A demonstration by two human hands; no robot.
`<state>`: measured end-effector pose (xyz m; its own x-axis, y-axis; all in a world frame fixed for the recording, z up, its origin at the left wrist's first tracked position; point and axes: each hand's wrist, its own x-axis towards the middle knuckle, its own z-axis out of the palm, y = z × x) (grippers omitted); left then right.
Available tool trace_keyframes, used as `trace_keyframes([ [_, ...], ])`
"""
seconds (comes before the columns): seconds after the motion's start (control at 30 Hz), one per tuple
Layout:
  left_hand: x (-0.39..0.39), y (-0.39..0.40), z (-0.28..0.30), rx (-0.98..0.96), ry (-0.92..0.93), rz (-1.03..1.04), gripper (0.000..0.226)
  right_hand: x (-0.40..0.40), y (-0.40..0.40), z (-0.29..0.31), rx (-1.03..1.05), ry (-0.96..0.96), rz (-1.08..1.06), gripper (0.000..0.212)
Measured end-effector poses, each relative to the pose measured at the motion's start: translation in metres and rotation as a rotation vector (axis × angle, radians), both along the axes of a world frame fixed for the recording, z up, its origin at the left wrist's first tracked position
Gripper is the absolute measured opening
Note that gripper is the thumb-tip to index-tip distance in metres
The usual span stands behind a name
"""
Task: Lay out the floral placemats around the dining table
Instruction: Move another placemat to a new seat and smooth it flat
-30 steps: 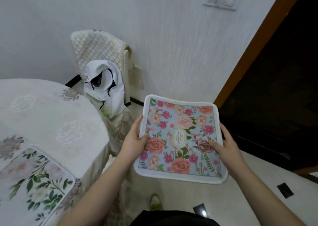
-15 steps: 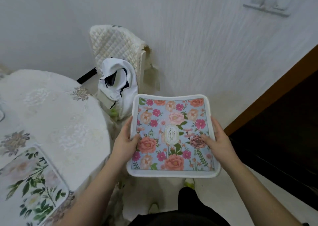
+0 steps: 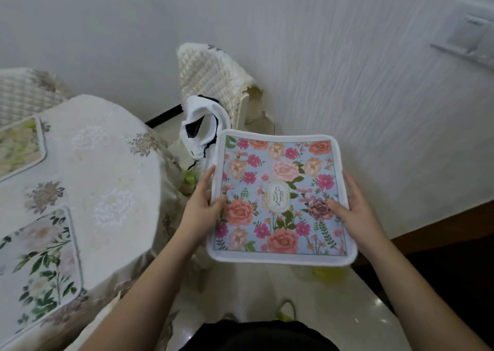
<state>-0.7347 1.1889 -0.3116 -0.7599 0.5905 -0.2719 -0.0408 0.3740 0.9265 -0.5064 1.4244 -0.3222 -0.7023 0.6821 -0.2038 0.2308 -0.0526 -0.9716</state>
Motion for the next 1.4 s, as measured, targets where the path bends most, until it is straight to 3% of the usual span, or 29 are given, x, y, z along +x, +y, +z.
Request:
trace_keyframes([
  [0.23,-0.023,-0.006,0.003,-0.065,0.074,0.105,0.071,-0.057,0.020,-0.002,0.007,-0.001,0.107,0.070],
  [0.5,-0.070,-0.043,-0.004,-0.037,0.036,0.245,0.066,-0.146,0.016,-0.014,-0.009,-0.024,0.323,0.066],
  [0.97,-0.201,-0.143,-0.036,0.041,-0.064,0.639,0.065,-0.381,-0.052,-0.006,0.119,-0.035,0.672,0.063],
  [1.4,-0.242,-0.183,-0.074,0.147,-0.125,0.952,0.066,-0.517,-0.093,-0.027,0.104,-0.131,0.929,0.070],
])
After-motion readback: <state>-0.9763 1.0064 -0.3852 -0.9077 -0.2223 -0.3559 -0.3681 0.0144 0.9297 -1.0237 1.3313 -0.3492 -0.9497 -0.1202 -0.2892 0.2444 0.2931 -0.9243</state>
